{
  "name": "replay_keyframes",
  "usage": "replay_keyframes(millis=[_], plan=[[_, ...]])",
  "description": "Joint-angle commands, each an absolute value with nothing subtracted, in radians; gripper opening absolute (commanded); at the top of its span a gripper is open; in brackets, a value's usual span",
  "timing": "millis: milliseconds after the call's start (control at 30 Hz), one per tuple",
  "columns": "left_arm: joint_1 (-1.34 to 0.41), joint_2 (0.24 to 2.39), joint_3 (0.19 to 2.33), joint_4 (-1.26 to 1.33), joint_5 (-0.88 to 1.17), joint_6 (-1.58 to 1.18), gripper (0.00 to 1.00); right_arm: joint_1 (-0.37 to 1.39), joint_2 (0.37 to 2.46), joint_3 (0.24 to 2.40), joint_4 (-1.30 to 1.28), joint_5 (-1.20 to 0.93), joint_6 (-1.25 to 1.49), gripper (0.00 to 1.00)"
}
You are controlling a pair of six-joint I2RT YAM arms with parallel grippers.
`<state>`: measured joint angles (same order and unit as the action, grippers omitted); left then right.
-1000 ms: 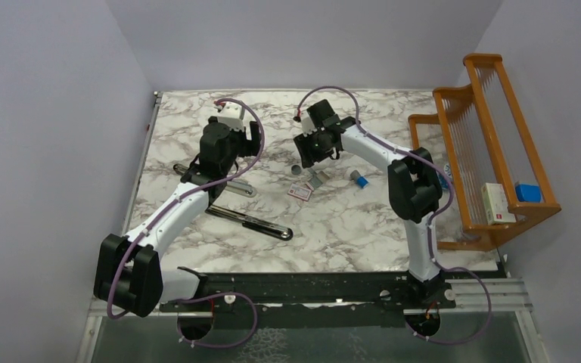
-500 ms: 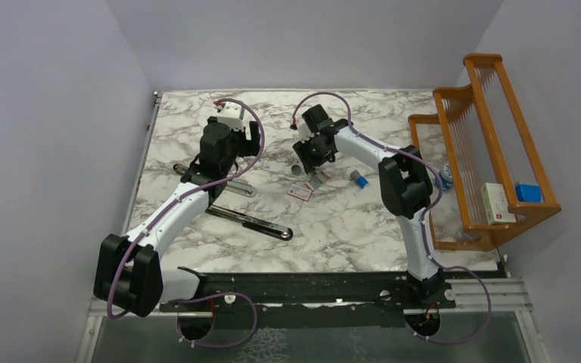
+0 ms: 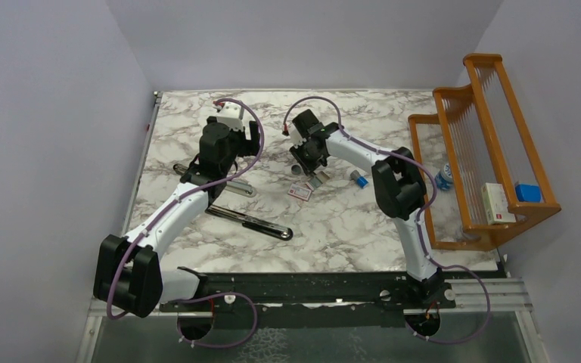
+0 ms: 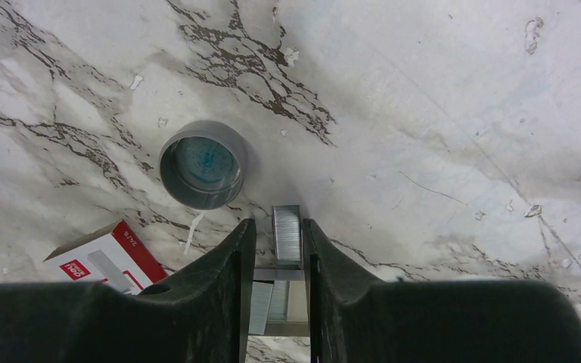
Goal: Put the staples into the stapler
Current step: Pick up the staple from the center of the board.
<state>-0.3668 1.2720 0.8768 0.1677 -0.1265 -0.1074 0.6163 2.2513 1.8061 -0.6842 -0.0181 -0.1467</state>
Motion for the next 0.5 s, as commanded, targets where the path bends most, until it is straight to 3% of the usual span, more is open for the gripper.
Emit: replay_keyframes(millis=[0, 467], plan=[[-0.367, 1.239, 0.887, 0.171, -0.139, -0.097, 0.83, 0.621, 2.300, 1.814, -0.720, 0.026, -0.138, 0.30], [-0.367, 1.230, 0.887, 0.168, -0.137, -0.091, 0.84, 0.620, 2.245, 1.772, -0.662, 0.028, -0.059, 0.19]])
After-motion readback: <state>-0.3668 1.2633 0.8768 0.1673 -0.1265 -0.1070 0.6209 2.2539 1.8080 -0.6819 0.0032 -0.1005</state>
